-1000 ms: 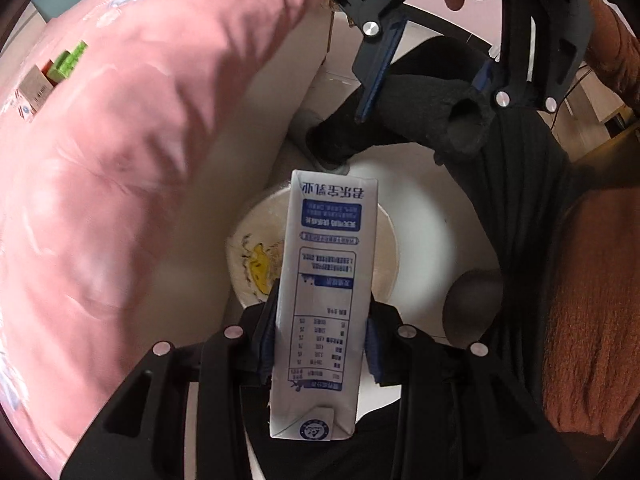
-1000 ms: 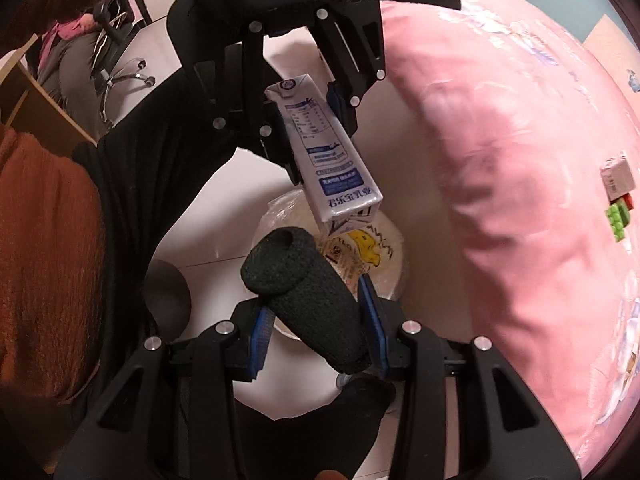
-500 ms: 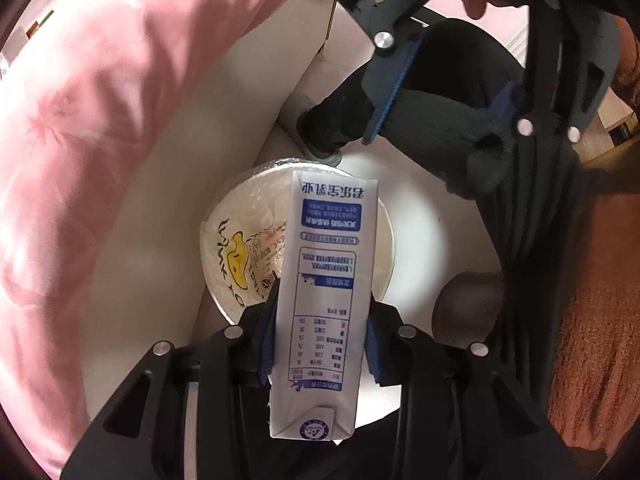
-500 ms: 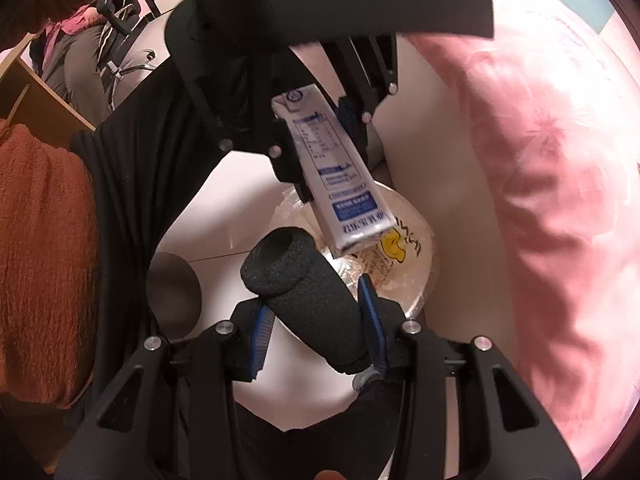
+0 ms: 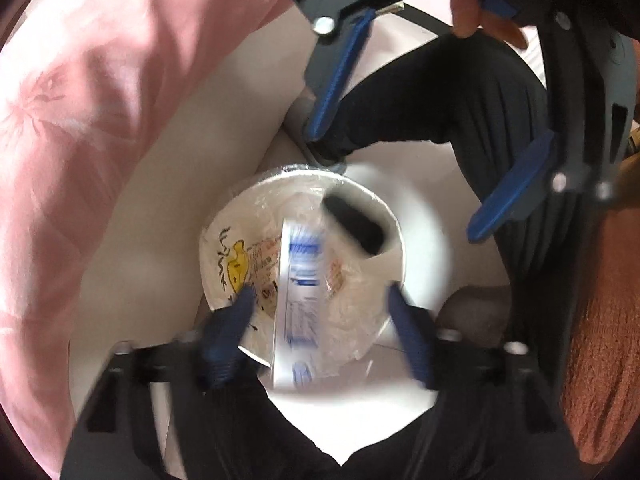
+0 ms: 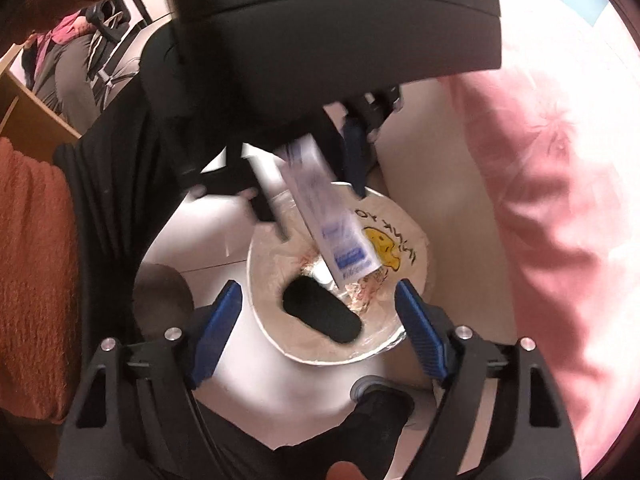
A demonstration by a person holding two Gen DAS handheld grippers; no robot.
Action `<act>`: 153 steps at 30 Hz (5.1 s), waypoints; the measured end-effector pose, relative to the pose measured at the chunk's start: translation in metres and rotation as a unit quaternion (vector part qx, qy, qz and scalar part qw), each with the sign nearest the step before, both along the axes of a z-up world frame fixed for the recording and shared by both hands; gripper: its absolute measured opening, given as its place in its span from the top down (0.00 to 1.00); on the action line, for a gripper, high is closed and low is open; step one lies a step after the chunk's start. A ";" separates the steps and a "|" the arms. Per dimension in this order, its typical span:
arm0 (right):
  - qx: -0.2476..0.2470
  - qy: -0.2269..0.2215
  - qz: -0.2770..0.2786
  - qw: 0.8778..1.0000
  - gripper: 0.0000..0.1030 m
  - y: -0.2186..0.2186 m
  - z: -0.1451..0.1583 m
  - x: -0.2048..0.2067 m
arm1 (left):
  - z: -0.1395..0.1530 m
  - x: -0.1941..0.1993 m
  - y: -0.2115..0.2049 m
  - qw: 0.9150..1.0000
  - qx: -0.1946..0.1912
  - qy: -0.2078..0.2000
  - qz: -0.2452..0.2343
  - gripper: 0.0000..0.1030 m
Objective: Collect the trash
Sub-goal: 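Open both tools over the trash bowl to drop carton and foam tube, then move both open tools back over the bed toward the white box and green brick, then grasp the white printed box with left tool while right tool grasps the green toy brick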
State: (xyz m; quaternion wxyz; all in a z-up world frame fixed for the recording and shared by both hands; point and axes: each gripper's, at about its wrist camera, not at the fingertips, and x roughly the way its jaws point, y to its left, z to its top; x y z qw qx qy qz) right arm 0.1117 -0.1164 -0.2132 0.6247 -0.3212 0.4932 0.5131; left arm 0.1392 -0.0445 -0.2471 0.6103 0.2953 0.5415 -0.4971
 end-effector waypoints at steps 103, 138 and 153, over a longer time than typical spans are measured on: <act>-0.020 -0.043 -0.131 0.990 0.08 -0.113 0.093 0.259 | 0.139 0.313 -0.029 0.988 -0.046 -0.104 0.100 0.09; -0.003 0.000 -0.122 0.993 0.51 -0.091 0.061 0.314 | 0.097 0.361 -0.049 0.996 -0.042 -0.057 0.056 0.43; -0.010 -0.005 -0.110 0.994 0.79 -0.091 0.063 0.289 | 0.100 0.349 -0.050 0.996 -0.021 -0.076 0.044 0.56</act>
